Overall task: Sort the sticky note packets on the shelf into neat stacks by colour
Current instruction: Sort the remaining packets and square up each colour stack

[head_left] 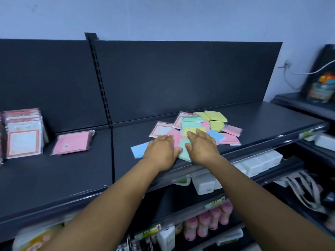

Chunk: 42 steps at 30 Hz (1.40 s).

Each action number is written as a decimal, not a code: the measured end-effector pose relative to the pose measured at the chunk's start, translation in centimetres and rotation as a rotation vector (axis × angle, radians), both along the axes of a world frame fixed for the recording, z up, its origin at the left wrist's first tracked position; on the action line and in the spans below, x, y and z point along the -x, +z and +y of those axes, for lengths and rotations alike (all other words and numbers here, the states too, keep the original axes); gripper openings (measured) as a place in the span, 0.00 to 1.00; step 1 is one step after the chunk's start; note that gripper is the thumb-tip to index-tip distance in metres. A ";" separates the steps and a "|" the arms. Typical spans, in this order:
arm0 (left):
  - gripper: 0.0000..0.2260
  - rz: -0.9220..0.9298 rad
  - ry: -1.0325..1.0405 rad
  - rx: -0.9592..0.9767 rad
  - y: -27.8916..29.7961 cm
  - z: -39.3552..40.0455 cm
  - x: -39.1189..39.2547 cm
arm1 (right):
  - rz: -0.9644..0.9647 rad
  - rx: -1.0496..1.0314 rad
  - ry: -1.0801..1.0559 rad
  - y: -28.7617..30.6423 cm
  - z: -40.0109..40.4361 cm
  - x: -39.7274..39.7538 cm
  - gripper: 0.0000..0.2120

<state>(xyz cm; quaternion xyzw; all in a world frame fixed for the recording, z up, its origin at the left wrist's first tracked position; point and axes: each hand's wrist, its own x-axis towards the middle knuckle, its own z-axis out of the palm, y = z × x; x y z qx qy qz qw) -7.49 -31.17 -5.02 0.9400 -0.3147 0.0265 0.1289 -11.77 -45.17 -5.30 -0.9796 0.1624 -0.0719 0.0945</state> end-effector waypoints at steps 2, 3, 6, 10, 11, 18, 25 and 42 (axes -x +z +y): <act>0.25 0.022 0.001 -0.028 -0.2 -1.6 0.2 | 0.020 -0.035 -0.029 0.0 -1.4 -0.2 0.25; 0.25 0.034 0.003 -0.051 -0.3 -2.2 0.4 | 0.022 -0.048 -0.038 0.1 -2.0 -0.4 0.24; 0.27 0.056 0.025 -0.084 -0.5 -3.6 0.6 | -0.009 -0.051 -0.064 0.4 -3.4 -1.1 0.24; 0.26 0.068 0.082 -0.015 0.1 -4.2 -0.1 | 0.036 -0.069 -0.088 0.8 -4.6 -2.2 0.27; 0.27 0.075 0.104 -0.007 0.3 -4.2 -0.4 | 0.056 -0.066 -0.081 0.8 -4.8 -2.4 0.28; 0.25 0.135 0.234 0.045 0.8 -2.7 -2.0 | -0.038 -0.126 -0.014 1.1 -4.9 -2.9 0.31; 0.23 0.163 0.252 0.327 1.0 0.9 -2.6 | -0.278 -0.370 0.056 1.4 -2.4 -3.1 0.27; 0.10 0.093 0.498 0.646 1.5 21.6 -1.6 | -0.338 -0.559 0.301 2.0 16.5 -5.8 0.26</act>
